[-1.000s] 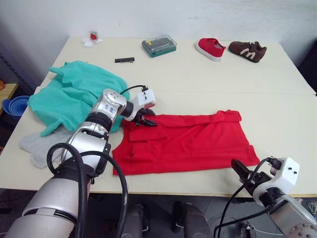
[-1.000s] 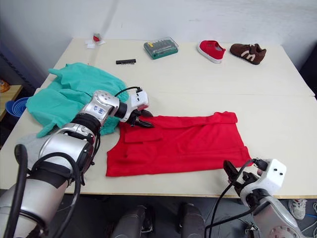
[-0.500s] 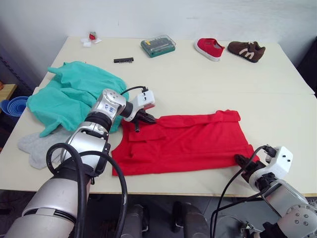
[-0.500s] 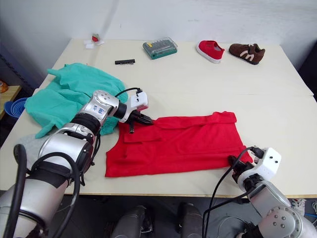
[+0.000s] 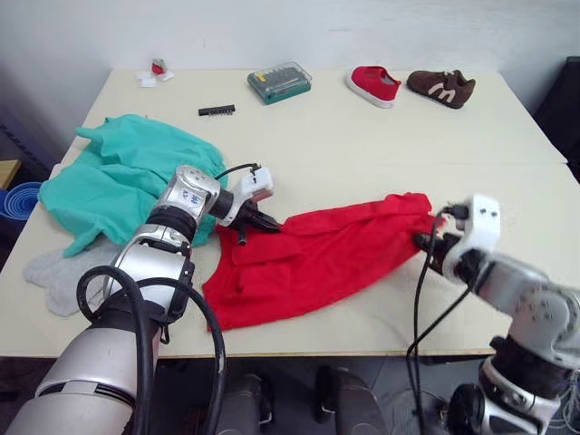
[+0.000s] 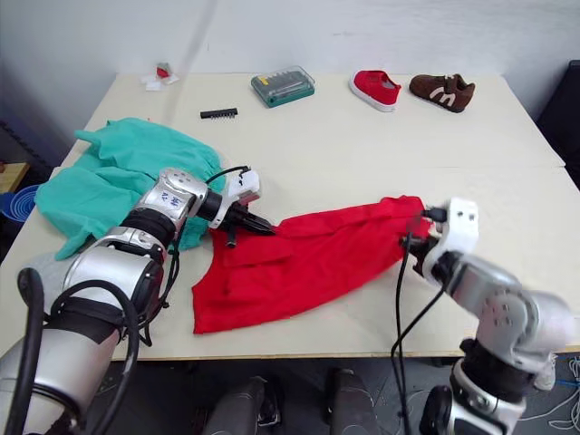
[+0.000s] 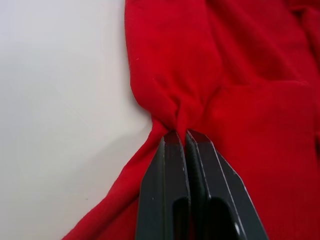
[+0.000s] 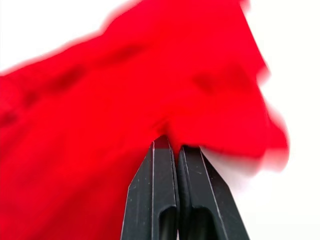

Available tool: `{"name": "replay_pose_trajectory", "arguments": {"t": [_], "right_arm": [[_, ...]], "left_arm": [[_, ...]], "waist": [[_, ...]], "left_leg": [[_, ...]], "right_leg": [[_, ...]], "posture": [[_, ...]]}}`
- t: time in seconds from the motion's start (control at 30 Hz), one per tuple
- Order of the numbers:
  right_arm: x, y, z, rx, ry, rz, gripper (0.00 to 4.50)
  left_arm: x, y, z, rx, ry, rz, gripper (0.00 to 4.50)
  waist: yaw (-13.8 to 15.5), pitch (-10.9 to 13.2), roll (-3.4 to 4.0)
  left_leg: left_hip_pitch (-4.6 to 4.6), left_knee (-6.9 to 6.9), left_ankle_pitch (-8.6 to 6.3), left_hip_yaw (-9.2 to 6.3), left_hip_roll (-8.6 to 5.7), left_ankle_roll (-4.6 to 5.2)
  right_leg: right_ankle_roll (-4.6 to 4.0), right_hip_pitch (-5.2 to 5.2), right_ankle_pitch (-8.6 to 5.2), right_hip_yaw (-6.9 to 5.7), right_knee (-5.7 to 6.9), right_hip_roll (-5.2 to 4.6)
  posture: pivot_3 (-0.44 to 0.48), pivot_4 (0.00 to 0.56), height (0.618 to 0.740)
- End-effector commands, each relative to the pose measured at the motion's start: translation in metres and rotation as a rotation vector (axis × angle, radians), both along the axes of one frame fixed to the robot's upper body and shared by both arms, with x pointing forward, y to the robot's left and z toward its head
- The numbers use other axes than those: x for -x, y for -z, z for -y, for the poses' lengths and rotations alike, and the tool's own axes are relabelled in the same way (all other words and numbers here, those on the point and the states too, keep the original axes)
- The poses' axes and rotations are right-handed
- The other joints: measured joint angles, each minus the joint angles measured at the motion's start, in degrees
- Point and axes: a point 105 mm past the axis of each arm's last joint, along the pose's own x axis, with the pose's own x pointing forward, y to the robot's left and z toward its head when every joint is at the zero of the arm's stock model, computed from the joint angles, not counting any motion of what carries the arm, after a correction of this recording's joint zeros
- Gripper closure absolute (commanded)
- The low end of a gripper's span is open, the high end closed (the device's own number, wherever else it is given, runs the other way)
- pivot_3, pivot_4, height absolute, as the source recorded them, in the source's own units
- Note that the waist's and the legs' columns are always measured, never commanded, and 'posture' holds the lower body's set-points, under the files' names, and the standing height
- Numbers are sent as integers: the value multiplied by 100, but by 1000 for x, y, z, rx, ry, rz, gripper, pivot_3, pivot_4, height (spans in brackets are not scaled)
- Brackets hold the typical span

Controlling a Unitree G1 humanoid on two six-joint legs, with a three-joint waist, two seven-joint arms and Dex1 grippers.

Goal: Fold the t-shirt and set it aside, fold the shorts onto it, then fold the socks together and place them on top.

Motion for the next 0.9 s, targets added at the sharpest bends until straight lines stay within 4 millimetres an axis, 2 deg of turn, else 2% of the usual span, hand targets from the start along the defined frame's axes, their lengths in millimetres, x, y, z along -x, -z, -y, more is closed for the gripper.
{"name": "replay_pose_trajectory", "arguments": {"t": [0.03, 0.23, 0.4, 0.6, 0.9], "right_arm": [[-22, -6, 2, 51, -21, 4, 4486], [-50, 3, -5, 183, -94, -54, 4486], [-59, 7, -3, 273, -108, -68, 4486], [-33, -2, 11, 291, -110, -48, 4486], [10, -6, 33, 274, -8, -35, 4486]], "left_arm": [[0, -1, -7, 12, -19, -1, 4500], [5, 9, -12, 2, -43, -37, 4500], [12, 3, -11, 54, -68, -15, 4500], [16, 4, -26, 25, -138, 36, 4500], [22, 6, -30, 18, -153, 52, 4500]], "waist": [[1, 0, 0], [-10, 0, 0], [-17, -1, 0], [16, 0, 0], [14, -1, 0]], "left_leg": [[0, 0, 1, 1, 0, -1], [3, 8, 2, 22, -6, 10], [7, 9, 3, 22, -3, 8], [7, 12, 6, 17, 0, 4], [7, 8, 4, 17, 2, -2]], "right_leg": [[0, 0, 0, 0, 1, 1], [8, 1, 4, -3, 0, -1], [8, 5, 4, 18, 2, -2], [8, 5, 4, 43, 3, -3], [8, 5, 5, 46, 0, -3]], "posture": [[0, 150, 740], [0, 150, 740], [0, 150, 740], [0, 150, 740], [0, 150, 740]]}}
